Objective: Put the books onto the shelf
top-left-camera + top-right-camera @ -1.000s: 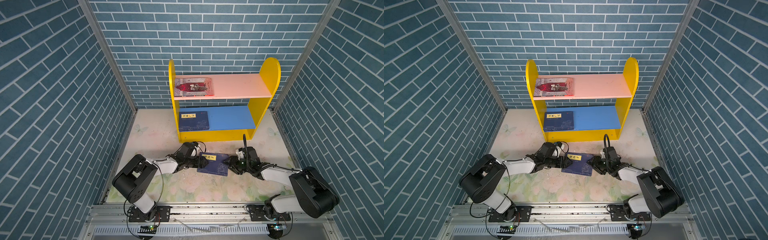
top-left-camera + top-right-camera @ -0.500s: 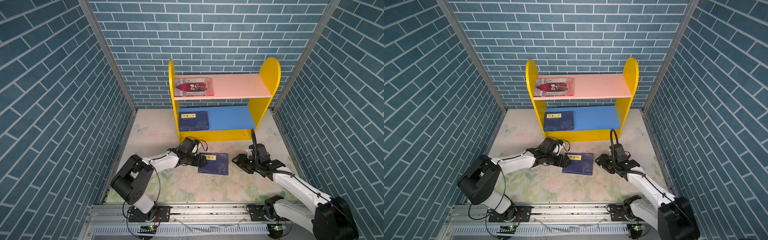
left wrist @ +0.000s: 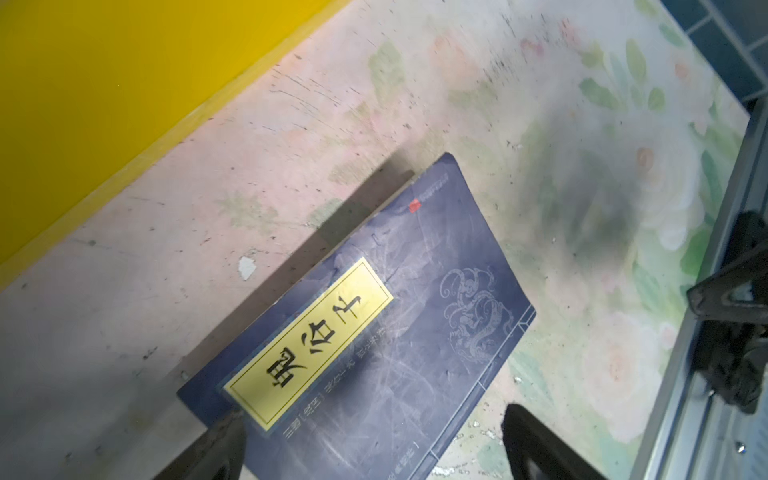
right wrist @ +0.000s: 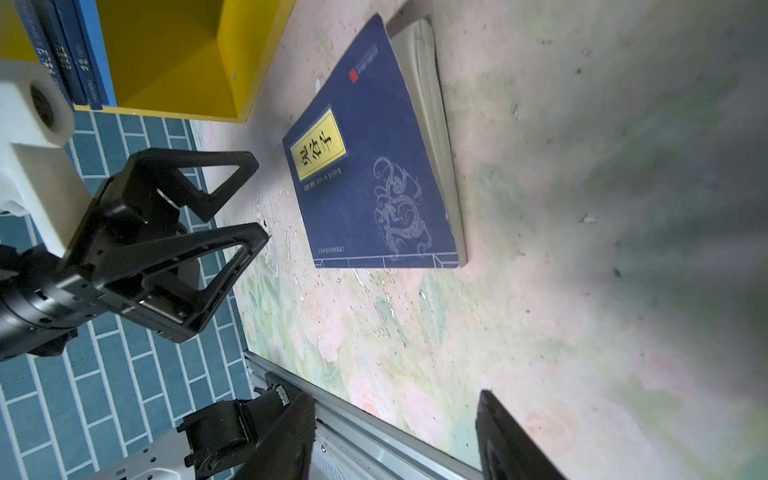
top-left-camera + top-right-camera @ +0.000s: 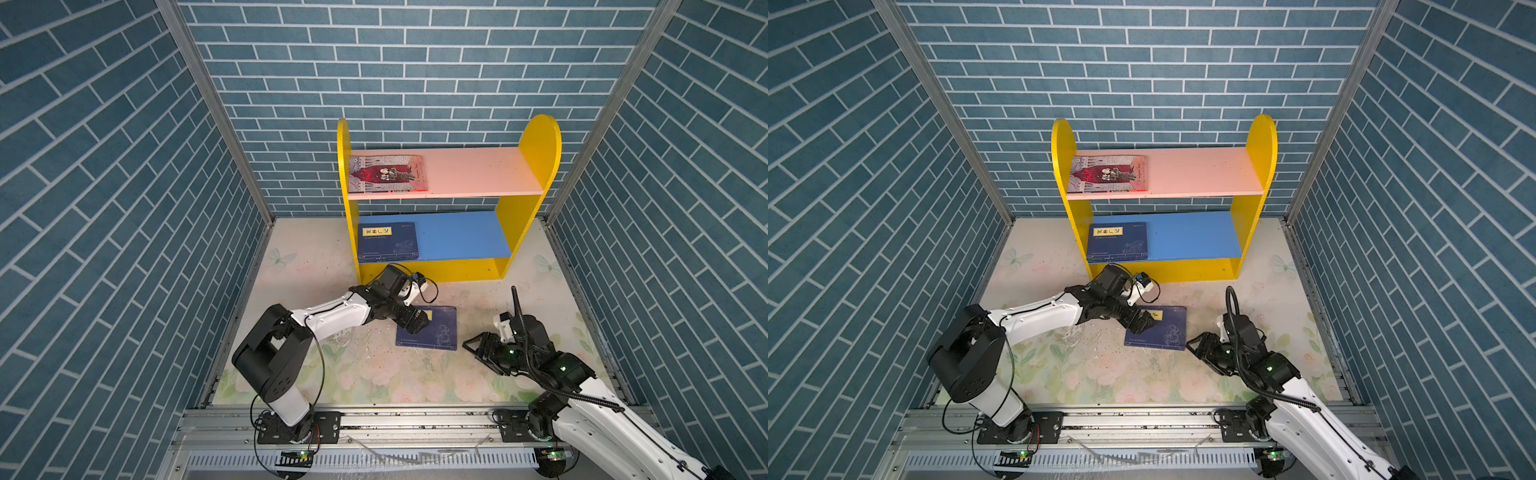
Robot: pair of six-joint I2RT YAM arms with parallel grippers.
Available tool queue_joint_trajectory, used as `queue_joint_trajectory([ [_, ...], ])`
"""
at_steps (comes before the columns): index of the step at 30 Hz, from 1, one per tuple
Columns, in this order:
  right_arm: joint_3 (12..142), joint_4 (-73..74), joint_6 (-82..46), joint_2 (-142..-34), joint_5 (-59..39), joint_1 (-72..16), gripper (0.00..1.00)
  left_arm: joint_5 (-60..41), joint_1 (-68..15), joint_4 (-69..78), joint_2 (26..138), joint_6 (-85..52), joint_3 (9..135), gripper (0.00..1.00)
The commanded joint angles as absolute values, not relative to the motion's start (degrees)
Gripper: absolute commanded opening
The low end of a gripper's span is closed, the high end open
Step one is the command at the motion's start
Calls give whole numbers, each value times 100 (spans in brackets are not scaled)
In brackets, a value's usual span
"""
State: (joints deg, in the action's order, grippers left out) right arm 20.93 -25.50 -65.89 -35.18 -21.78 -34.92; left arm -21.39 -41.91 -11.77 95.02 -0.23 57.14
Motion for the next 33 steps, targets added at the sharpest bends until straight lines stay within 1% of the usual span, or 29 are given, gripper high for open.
queue_joint_trajectory([
  [1, 1901, -2416, -7099, -3474, -2101, -3708, 63, -1962, -4412, -1014, 9543, 872, 5799, 99],
  [9, 1721, -1535, -7456, -4077, -1788, -4297, 64, -1762, -4506, -888, 10126, 1399, 6382, 100],
  [15, 1667, -1131, -7717, -4313, -1529, -4630, 64, -1929, -4509, -788, 10496, 1347, 6569, 100],
  [18, 1551, -847, -7901, -4392, -1408, -4789, 64, -1946, -4509, -1004, 10686, 1254, 6776, 100],
  [25, 1502, -673, -8052, -4526, -992, -4972, 66, -2125, -4509, -1312, 10868, 989, 6862, 100],
  [33, 1229, -187, -8301, -4465, -750, -5080, 67, -1990, -4509, -1540, 11013, 909, 6950, 99],
])
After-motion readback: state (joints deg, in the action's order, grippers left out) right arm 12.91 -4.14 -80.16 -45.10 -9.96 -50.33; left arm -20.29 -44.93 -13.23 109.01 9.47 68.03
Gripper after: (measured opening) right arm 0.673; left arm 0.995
